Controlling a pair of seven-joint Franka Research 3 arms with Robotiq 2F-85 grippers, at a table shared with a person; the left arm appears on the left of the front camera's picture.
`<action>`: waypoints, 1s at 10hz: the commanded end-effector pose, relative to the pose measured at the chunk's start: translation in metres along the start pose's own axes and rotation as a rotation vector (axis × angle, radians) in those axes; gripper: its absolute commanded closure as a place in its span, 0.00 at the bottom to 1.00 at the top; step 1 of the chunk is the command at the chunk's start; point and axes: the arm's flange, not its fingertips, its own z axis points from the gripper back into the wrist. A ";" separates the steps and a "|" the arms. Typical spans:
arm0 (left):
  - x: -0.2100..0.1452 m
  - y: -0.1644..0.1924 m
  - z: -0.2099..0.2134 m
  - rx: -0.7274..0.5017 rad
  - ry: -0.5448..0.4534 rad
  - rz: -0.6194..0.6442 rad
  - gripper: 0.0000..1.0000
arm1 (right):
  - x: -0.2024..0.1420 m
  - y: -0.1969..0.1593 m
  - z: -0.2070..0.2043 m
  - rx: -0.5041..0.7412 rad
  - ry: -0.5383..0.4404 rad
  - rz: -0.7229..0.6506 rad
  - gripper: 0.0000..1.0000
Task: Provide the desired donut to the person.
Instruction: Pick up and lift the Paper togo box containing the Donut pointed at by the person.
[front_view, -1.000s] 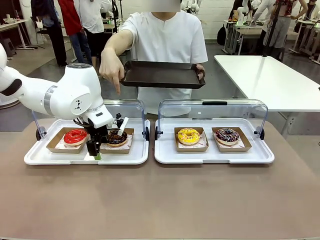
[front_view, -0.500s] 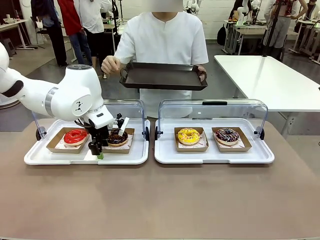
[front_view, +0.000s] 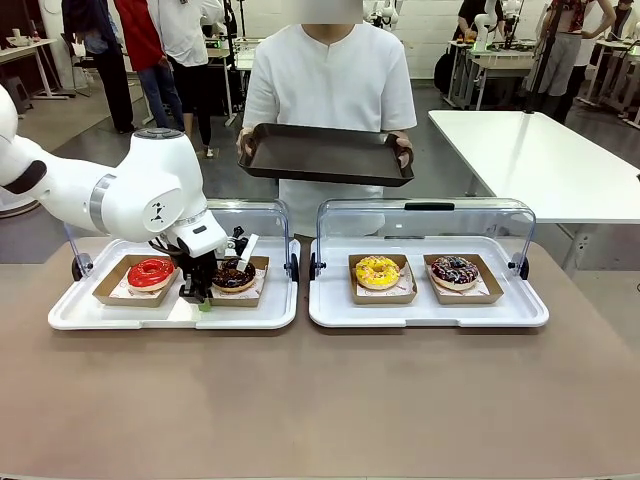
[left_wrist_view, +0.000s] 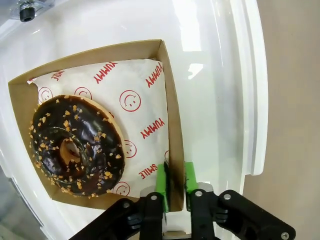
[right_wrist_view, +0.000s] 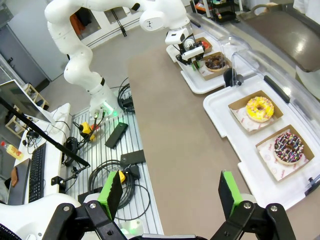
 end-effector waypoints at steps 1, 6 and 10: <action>-0.001 0.000 0.005 0.015 0.026 0.003 1.00 | 0.000 0.000 0.001 0.008 -0.012 -0.002 0.00; 0.003 -0.012 0.019 0.008 0.052 -0.048 1.00 | 0.000 0.000 0.001 0.008 -0.012 -0.002 0.00; 0.010 -0.067 0.098 -0.060 0.048 -0.043 1.00 | 0.000 0.000 0.001 0.008 -0.012 -0.002 0.00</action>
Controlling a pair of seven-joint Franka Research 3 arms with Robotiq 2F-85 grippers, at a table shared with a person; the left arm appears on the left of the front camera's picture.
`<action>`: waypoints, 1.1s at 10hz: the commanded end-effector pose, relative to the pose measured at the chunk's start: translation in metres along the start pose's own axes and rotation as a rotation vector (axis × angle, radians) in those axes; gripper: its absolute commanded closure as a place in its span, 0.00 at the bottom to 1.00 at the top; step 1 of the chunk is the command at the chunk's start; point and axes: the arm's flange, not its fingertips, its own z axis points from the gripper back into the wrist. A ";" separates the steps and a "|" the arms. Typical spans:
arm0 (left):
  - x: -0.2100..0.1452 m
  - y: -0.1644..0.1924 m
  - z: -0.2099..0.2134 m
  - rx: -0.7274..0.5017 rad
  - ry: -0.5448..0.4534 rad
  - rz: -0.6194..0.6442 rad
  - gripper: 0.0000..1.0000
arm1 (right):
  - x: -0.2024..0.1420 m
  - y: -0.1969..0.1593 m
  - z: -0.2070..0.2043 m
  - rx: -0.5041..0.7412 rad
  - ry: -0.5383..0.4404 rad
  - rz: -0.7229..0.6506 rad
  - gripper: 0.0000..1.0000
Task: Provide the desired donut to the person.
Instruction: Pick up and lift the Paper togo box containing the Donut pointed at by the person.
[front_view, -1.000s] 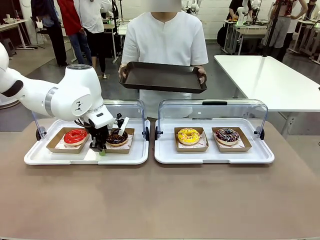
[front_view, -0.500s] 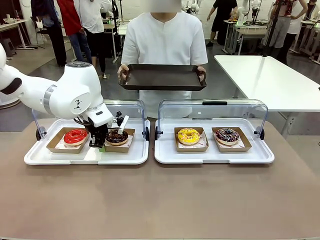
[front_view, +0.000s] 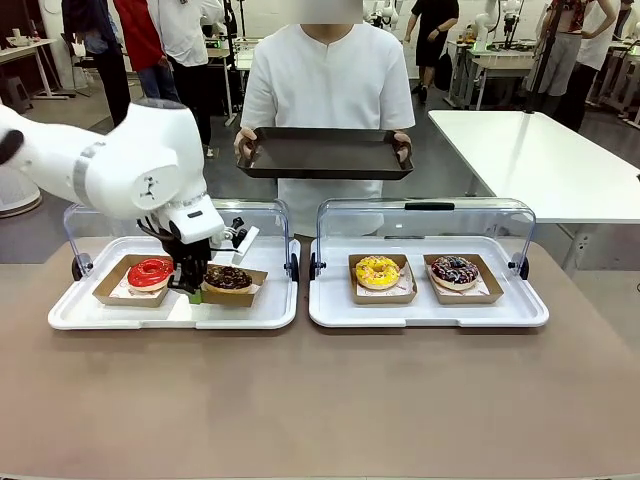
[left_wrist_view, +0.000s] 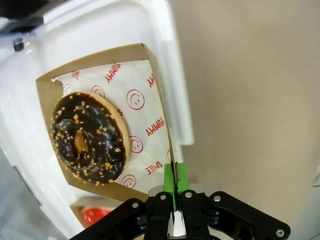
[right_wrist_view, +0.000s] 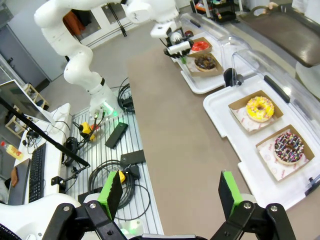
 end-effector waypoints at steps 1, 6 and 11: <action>-0.008 -0.039 0.045 0.008 -0.017 0.018 1.00 | 0.000 0.000 0.001 0.007 -0.012 -0.001 0.00; -0.012 -0.075 0.132 0.016 -0.011 0.079 1.00 | 0.000 0.000 0.001 0.007 -0.012 -0.001 0.00; -0.019 -0.062 0.154 0.022 -0.039 0.099 1.00 | 0.000 0.000 0.001 0.007 -0.012 -0.001 0.00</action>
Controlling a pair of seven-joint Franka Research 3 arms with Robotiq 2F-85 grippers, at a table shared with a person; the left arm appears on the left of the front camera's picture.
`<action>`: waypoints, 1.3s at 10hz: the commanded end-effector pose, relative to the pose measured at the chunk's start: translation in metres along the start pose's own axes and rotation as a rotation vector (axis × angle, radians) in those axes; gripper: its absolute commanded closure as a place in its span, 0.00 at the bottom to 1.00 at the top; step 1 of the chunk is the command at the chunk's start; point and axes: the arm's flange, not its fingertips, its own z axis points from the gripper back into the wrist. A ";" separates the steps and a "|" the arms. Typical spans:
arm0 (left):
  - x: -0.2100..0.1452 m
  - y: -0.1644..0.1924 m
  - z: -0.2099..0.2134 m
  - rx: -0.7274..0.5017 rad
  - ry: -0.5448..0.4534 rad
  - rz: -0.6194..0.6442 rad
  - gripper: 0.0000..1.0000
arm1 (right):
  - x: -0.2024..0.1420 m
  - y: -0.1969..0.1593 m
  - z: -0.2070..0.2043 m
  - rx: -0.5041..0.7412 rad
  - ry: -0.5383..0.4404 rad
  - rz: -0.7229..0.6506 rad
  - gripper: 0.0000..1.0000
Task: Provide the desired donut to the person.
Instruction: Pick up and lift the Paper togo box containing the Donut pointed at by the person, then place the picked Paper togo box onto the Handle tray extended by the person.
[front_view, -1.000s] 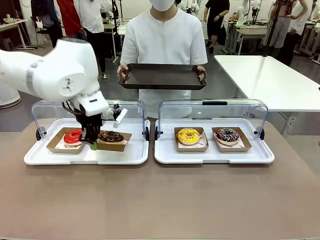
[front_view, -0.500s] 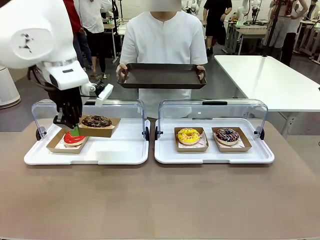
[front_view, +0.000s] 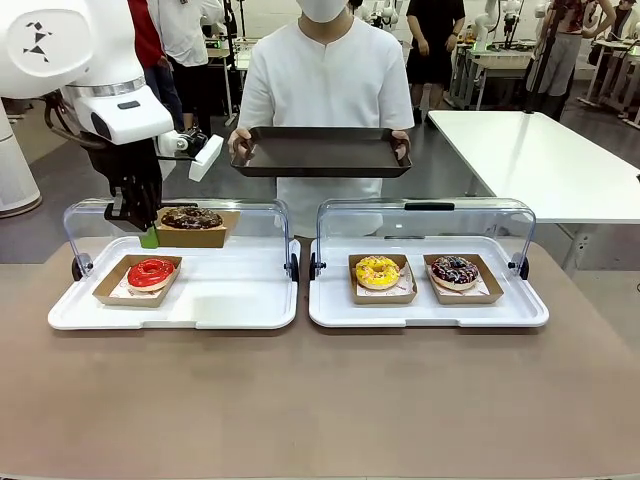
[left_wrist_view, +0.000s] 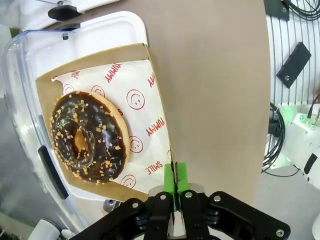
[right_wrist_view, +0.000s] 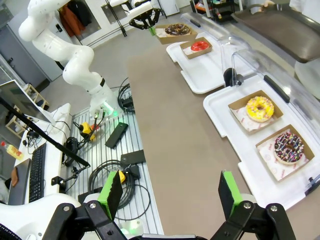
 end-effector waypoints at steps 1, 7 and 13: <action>0.001 -0.003 0.000 0.003 0.002 -0.004 1.00 | 0.000 0.000 0.001 0.007 -0.012 0.000 0.00; 0.001 -0.003 0.000 0.003 0.002 -0.004 1.00 | 0.000 0.000 0.001 0.007 -0.012 0.000 0.00; 0.001 -0.003 0.000 0.003 0.002 -0.004 1.00 | 0.000 0.000 0.001 0.007 -0.012 0.000 0.00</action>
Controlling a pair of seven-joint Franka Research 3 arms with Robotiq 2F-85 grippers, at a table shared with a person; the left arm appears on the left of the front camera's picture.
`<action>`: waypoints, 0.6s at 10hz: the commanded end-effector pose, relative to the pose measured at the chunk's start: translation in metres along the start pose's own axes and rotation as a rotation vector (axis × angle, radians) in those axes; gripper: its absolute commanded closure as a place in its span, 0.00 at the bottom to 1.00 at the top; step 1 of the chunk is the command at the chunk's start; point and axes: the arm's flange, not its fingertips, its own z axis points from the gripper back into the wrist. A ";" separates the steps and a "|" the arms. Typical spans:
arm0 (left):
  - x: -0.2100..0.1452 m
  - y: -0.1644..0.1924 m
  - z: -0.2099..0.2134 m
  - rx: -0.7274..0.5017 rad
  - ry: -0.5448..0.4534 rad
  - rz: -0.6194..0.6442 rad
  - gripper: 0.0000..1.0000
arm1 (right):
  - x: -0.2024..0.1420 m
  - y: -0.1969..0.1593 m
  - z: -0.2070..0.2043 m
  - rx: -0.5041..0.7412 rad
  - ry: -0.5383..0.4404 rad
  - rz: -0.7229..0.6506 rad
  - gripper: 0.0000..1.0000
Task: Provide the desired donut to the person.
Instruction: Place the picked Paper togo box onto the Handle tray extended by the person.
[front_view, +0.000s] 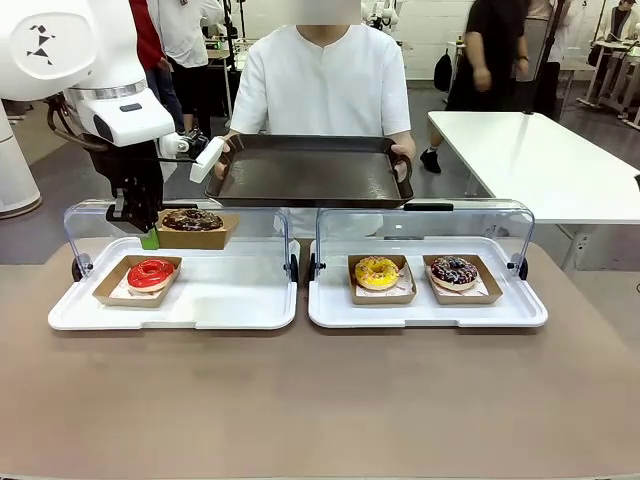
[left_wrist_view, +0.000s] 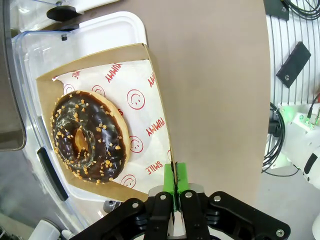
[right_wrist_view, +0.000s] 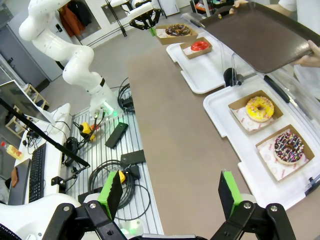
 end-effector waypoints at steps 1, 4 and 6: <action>0.000 -0.003 0.002 0.005 0.001 0.000 1.00 | 0.000 0.000 0.001 0.007 -0.012 0.000 0.00; 0.000 -0.003 0.002 0.005 0.001 0.000 1.00 | 0.000 0.000 0.001 0.007 -0.012 0.000 0.00; 0.000 0.006 0.017 -0.040 -0.045 -0.043 0.98 | 0.000 0.000 0.001 0.007 -0.012 0.000 0.00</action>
